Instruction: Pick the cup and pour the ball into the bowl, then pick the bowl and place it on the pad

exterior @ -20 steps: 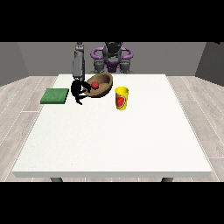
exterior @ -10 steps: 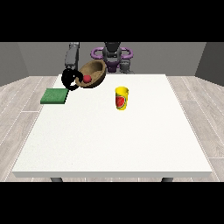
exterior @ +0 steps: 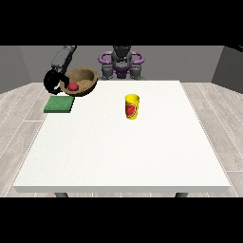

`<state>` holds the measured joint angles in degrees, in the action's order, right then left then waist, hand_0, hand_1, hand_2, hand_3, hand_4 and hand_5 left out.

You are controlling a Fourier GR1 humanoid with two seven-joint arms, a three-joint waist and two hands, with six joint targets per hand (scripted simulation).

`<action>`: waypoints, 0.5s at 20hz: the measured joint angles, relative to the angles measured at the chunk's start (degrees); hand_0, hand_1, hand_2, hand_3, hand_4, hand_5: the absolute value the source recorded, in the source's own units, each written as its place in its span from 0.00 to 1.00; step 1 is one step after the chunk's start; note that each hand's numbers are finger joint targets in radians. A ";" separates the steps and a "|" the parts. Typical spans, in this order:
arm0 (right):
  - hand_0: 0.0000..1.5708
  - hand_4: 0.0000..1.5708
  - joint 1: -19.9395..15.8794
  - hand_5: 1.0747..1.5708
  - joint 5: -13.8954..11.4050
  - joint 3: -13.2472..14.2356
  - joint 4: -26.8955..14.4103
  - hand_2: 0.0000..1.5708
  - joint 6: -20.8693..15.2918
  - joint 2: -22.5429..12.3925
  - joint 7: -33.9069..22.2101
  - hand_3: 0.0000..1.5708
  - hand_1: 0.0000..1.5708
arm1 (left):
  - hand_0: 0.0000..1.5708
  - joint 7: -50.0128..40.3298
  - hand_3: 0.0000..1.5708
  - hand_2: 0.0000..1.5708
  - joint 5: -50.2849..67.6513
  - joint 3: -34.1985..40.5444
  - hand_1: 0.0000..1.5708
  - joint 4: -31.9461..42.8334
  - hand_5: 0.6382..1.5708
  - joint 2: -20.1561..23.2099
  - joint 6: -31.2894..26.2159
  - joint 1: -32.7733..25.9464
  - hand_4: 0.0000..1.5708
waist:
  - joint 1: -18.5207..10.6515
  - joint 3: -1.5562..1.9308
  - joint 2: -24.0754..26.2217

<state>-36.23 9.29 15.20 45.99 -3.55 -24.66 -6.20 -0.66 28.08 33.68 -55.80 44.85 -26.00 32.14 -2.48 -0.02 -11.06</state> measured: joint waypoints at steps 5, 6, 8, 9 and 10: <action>1.00 0.63 0.03 1.00 1.52 2.54 -2.24 1.00 5.34 -4.78 3.70 0.87 1.00 | 0.00 3.58 0.00 0.00 -1.44 0.29 0.00 -0.48 0.99 0.45 1.77 -0.13 0.45 | 1.03 0.03 -4.11; 1.00 0.63 -0.11 1.00 2.00 3.41 -3.18 1.00 6.27 -5.78 4.74 0.76 1.00 | 0.00 3.54 0.00 0.00 -1.31 0.35 0.00 -0.79 0.99 0.88 1.85 0.17 0.44 | 0.92 0.04 -5.01; 1.00 0.63 0.24 1.00 2.78 4.98 -4.73 1.00 8.42 -7.90 7.51 0.24 1.00 | 0.00 5.69 0.00 0.00 -1.58 0.73 0.00 -1.79 0.99 0.61 2.26 -0.25 0.43 | 0.79 0.05 -7.52; 1.00 0.63 -0.01 1.00 2.86 5.77 -5.93 1.00 9.11 -9.27 8.91 0.11 1.00 | 0.00 5.96 0.00 0.00 -1.19 0.94 0.00 -2.71 0.99 0.68 2.39 0.16 0.43 | 0.35 0.08 -9.16; 1.00 0.62 0.11 1.00 3.02 6.55 -7.31 1.00 9.76 -10.02 10.98 0.00 1.00 | 0.00 5.65 0.00 0.00 -0.67 1.15 0.00 -3.86 0.99 0.77 2.71 0.39 0.43 | 0.10 0.10 -10.41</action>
<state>-36.12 12.31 21.75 38.67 6.21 -34.68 4.78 4.99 27.41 34.83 -59.66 45.62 -23.29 32.54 -2.37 0.08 -21.47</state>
